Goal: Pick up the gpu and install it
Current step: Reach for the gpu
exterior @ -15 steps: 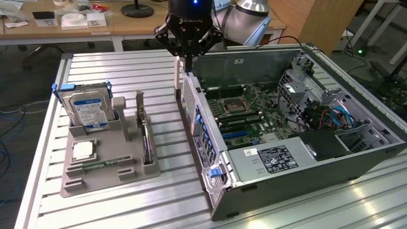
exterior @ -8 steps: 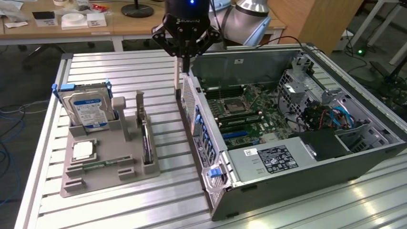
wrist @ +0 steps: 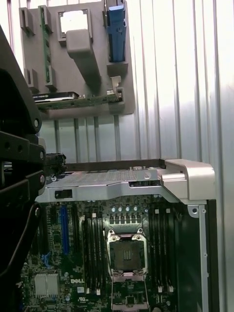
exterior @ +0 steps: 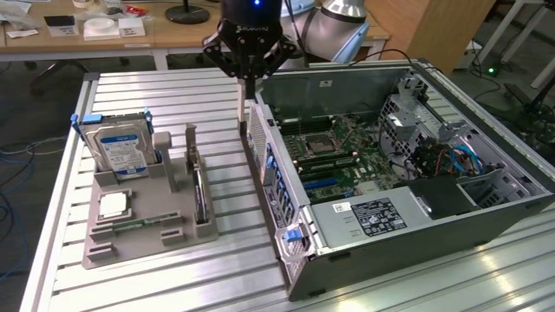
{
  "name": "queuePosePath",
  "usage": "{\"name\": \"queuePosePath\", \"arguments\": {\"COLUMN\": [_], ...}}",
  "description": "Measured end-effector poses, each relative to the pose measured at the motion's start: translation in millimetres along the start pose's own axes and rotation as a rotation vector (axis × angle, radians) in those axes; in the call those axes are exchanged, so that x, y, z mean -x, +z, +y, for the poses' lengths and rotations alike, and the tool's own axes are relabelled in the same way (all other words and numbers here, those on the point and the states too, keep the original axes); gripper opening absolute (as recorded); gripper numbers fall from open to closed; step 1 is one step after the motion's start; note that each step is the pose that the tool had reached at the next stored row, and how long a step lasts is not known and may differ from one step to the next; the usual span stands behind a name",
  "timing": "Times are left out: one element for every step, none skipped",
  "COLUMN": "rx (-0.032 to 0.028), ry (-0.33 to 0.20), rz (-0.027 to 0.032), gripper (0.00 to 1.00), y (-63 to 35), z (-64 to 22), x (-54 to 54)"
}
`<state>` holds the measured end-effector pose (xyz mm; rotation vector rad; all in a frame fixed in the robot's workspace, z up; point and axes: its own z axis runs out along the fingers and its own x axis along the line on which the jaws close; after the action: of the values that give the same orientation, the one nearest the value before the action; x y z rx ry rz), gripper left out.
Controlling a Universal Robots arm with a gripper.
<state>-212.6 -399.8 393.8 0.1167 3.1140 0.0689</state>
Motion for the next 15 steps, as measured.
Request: {"name": "queuePosePath", "arguments": {"rx": [0.0000, -0.0001, 0.0000, 0.0000, 0.0000, 0.0000, -0.0001, 0.0000, 0.0000, 0.0000, 0.0000, 0.0000, 0.0000, 0.0000, 0.0000], "ry": [0.000, 0.000, 0.000, 0.000, 0.000, 0.000, 0.000, 0.000, 0.000, 0.000, 0.000, 0.000, 0.000, 0.000, 0.000], "rz": [0.0000, 0.0000, -0.0001, 0.0000, 0.0000, 0.0000, 0.0000, 0.0000, 0.0000, 0.0000, 0.0000, 0.0000, 0.0000, 0.0000, 0.0000], "gripper": [0.11, 0.11, 0.11, 0.11, 0.11, 0.11, 0.11, 0.11, 0.11, 0.11, 0.11, 0.11, 0.11, 0.11, 0.11], "y": [0.0, -0.1, -0.1, -0.1, -0.1, -0.1, -0.2, -0.2, -0.2, -0.2, -0.2, -0.3, -0.3, -0.3, -0.3], "z": [-0.1, -0.2, -0.3, -0.4, -0.6, -0.7, -0.8, -0.9, -1.0, -1.1, -1.2, -1.3, -1.4, -1.5, -1.6], "x": [-0.7, -1.3, -2.0, -2.7, -4.1, -4.6, -5.8, -6.4, -6.9, -7.5, -8.1, -8.8, -9.4, -10.0, -10.5]}}
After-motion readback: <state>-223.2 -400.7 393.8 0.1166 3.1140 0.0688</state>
